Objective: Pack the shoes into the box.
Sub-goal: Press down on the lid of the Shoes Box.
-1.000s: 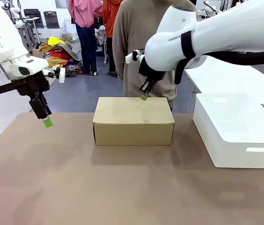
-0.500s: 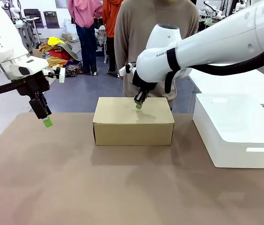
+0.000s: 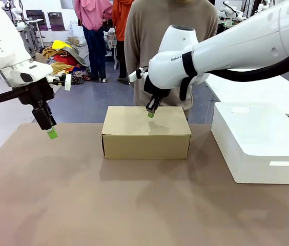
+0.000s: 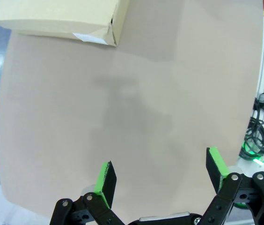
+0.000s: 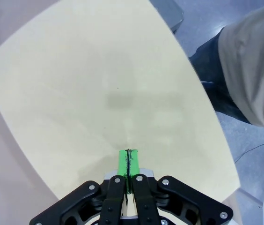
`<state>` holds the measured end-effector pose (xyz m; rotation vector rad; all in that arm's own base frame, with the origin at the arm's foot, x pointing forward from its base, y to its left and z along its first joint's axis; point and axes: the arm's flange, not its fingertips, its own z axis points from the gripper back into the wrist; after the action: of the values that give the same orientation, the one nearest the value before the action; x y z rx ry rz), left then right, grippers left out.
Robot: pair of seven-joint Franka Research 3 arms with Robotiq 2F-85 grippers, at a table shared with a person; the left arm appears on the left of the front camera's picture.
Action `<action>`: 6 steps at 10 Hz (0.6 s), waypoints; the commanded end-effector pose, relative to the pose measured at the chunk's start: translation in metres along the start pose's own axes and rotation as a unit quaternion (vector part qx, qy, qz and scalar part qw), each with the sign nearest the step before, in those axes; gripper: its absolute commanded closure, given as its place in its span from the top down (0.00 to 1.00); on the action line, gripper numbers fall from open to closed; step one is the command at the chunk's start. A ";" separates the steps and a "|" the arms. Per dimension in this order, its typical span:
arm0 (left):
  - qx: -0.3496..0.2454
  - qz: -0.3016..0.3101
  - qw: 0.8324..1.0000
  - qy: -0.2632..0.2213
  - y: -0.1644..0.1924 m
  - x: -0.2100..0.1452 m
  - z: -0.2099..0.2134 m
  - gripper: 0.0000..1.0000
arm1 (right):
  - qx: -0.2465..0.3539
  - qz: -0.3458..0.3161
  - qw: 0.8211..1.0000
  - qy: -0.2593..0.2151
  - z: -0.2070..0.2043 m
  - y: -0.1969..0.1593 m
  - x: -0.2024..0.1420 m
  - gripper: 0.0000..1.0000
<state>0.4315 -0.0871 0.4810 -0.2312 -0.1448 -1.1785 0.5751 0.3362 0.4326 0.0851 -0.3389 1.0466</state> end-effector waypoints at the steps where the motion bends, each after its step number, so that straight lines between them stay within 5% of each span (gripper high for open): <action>1: 0.001 0.003 1.000 0.005 0.000 -0.002 0.002 1.00 | -0.003 -0.002 1.000 -0.011 0.026 0.003 -0.006 0.00; 6: 0.001 0.003 1.000 0.005 0.000 -0.002 0.002 1.00 | 0.001 -0.016 0.999 0.030 -0.036 -0.008 -0.011 0.00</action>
<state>0.4315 -0.0871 0.4811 -0.2311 -0.1450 -1.1785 0.5793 0.3289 0.4049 0.0844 -0.2941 1.0402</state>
